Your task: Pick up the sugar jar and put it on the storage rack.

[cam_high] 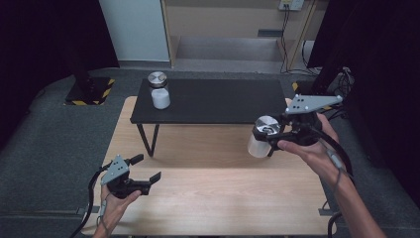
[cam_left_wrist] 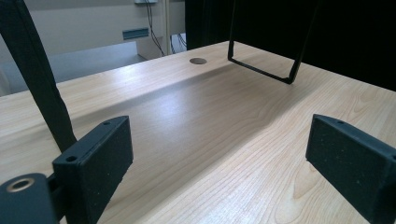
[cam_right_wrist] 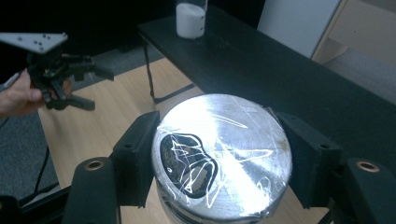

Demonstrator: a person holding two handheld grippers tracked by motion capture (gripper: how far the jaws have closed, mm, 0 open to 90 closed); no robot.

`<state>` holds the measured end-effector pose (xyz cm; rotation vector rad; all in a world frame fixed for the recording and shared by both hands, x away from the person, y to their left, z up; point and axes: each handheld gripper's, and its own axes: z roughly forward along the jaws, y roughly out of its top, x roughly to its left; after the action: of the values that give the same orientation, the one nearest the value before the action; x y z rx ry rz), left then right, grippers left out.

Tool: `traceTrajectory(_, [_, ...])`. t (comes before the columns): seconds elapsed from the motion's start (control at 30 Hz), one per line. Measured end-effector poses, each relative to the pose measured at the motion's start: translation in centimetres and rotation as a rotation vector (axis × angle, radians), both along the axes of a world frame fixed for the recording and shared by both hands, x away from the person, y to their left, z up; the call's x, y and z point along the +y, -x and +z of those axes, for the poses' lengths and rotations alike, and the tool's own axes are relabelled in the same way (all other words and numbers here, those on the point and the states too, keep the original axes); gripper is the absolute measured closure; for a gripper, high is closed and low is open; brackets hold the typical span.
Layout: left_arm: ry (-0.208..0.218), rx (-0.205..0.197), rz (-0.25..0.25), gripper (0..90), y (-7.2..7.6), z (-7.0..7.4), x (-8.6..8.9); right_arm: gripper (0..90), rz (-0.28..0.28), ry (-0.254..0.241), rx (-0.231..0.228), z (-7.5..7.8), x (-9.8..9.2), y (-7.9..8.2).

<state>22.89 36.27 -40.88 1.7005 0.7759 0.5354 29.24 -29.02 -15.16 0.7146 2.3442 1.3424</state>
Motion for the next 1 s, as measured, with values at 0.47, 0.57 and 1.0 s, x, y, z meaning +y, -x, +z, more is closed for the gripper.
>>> traceTrajectory(0.47, [-0.005,0.003,-0.001,6.3,-0.1,0.0,0.1,34.6,-0.076,0.037,-0.009,4.5,2.1,-2.2])
traceTrajectory(0.57, [-0.006,0.002,0.000,6.3,-0.1,0.0,0.1,34.7,-0.094,0.047,-0.024,5.2,2.6,-2.8])
traceTrajectory(1.0, [-0.012,0.004,-0.002,6.2,-0.1,0.0,0.1,34.7,-0.175,0.072,-0.050,6.3,4.1,-6.8])
